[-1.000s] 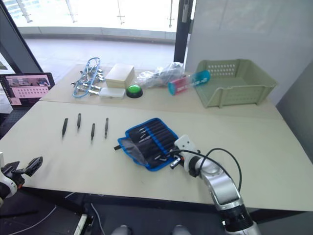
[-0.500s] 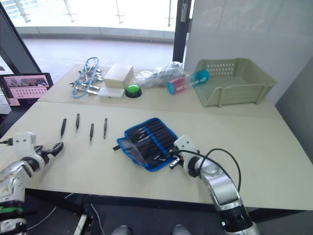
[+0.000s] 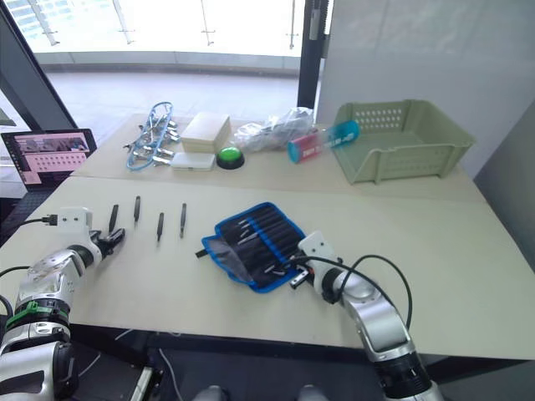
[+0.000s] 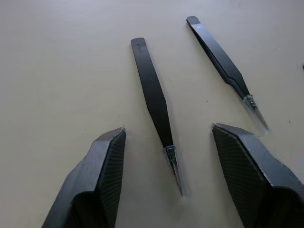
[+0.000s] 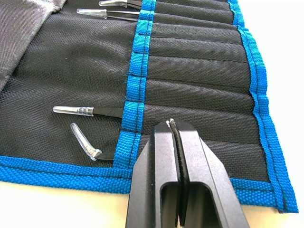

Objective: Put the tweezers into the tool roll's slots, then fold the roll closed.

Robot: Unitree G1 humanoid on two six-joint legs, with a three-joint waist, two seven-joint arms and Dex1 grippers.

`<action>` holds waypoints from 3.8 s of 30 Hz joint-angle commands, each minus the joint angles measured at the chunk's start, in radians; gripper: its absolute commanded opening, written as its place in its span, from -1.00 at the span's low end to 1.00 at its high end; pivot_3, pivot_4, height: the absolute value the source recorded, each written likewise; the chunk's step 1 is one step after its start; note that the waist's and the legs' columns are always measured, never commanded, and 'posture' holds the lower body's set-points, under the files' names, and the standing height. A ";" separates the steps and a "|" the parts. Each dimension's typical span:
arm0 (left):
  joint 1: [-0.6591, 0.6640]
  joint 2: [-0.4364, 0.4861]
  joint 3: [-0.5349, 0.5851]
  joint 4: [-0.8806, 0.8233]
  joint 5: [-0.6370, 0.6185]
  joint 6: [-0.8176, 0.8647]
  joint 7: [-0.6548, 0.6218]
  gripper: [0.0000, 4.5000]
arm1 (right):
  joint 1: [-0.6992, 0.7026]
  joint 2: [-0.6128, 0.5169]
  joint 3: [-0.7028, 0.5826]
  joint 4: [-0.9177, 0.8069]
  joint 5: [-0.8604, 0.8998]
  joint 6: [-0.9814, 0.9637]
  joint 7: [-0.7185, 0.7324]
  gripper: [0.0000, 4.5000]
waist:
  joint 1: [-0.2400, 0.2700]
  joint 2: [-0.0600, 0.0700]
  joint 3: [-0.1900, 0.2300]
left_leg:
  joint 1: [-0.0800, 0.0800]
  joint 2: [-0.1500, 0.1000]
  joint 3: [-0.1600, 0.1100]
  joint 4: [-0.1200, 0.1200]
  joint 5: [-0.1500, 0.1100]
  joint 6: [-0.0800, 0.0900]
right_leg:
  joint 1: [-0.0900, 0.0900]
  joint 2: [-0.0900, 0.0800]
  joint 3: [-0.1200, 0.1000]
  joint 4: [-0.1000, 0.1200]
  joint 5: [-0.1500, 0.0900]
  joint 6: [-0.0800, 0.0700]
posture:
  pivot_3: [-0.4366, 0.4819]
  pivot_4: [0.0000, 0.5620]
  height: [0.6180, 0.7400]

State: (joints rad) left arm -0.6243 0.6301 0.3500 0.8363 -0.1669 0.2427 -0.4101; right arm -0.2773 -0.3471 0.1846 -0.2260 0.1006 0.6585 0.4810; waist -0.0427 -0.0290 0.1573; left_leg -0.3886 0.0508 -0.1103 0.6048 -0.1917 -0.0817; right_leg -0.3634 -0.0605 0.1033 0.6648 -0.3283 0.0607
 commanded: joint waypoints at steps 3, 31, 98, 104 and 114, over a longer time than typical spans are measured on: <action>-0.027 -0.016 -0.036 0.087 0.014 -0.014 -0.026 -0.59 | 0.021 -0.002 0.025 0.030 0.000 0.046 0.006 -1.00 | 0.001 0.000 0.000 | 0.000 0.000 0.000 0.000 0.000 0.000 | 0.000 0.000 0.000 0.000 0.000 0.000 | -0.05 -0.47 1.00; 0.026 -0.002 -0.347 -0.939 -0.307 0.645 -0.318 -0.97 | 0.004 0.001 0.036 0.054 -0.003 0.037 0.015 -1.00 | -0.024 -0.004 0.002 | -0.007 0.000 -0.001 0.000 0.000 0.000 | -0.006 0.001 -0.001 0.000 0.000 0.000 | -0.05 -0.47 1.00; -0.436 0.139 -0.866 -0.639 -0.071 0.834 -0.785 -0.97 | 0.056 0.055 0.030 0.023 -0.010 0.029 -0.057 -1.00 | -0.024 -0.001 0.005 | -0.010 0.000 -0.001 0.001 0.000 0.000 | -0.008 0.001 -0.001 0.000 0.000 0.000 | -0.05 -0.47 1.00; -0.470 0.114 -0.916 -0.562 -0.016 0.771 -0.830 -0.97 | 0.058 0.057 0.026 0.018 -0.009 0.033 -0.063 -1.00 | -0.024 -0.001 0.005 | -0.010 0.000 -0.001 0.001 0.000 0.000 | -0.008 0.001 -0.001 0.000 0.000 0.000 | -0.05 -0.47 1.00; -0.502 0.055 -0.930 -0.492 0.048 0.726 -0.861 -0.97 | 0.066 0.058 0.026 0.007 -0.008 0.037 -0.075 -1.00 | -0.022 -0.001 0.005 | -0.010 0.000 -0.001 0.002 0.000 0.000 | -0.008 0.001 -0.001 0.000 0.000 0.000 | -0.05 -0.47 1.00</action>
State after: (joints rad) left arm -1.0925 0.6953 -0.5848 0.3431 -0.1352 0.9818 -1.2622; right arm -0.2494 -0.2872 0.1899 -0.2553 0.1000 0.6571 0.4081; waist -0.0651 -0.0299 0.1627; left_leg -0.3988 0.0510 -0.1115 0.6066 -0.1917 -0.0812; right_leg -0.3712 -0.0595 0.1024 0.6647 -0.3284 0.0609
